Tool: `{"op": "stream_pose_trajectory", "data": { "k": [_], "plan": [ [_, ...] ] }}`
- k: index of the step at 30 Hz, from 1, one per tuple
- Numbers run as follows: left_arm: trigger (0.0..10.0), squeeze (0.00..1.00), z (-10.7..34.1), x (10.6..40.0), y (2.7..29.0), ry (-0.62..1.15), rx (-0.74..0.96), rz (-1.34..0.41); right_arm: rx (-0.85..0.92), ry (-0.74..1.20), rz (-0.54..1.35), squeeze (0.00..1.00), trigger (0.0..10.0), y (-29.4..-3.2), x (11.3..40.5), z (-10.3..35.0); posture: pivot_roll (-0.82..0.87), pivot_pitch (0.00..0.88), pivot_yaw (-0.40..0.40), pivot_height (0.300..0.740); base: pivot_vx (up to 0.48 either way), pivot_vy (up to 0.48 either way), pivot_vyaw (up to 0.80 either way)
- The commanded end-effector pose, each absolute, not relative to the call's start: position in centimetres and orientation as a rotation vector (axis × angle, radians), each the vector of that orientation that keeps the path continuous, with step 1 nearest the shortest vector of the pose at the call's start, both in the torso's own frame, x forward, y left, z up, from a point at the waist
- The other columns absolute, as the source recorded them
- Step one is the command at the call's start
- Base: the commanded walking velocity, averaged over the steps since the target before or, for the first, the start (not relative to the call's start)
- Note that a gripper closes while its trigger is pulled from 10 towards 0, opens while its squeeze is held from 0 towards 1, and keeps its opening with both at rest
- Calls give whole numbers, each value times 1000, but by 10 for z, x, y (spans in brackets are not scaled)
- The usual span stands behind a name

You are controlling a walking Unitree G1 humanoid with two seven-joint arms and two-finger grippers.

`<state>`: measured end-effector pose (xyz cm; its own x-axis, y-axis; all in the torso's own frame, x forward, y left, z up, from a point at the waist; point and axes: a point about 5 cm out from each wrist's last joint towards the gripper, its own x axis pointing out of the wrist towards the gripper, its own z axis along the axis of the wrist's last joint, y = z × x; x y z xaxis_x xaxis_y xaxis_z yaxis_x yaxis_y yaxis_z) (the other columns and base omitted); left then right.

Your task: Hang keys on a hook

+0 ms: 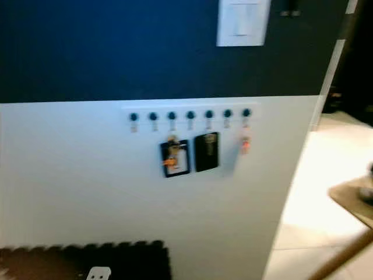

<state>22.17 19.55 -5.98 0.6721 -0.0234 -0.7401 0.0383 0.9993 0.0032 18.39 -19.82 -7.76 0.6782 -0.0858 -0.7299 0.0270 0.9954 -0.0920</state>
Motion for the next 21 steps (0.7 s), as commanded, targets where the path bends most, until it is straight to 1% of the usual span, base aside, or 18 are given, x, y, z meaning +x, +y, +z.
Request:
{"op": "stream_pose_trajectory", "data": {
  "k": [1, 16, 21],
  "plan": [
    [10000, 0, -62, 218, 191, 835, 30, -56, -71, 835, -62, 0, 10000, -196, 181, -80, 18, 0, 25, 740, 0, 0, -800],
    [10000, 0, -59, 222, 189, 803, 23, -81, -66, 812, -53, 0, 10000, -193, 186, -77, 34, 0, 16, 740, 0, 0, -800],
    [10000, 0, -58, 222, 191, 774, 15, -55, -81, 811, -36, 0, 10000, -192, 188, -77, 38, 0, 8, 740, 0, 0, -800]
  ]
}}
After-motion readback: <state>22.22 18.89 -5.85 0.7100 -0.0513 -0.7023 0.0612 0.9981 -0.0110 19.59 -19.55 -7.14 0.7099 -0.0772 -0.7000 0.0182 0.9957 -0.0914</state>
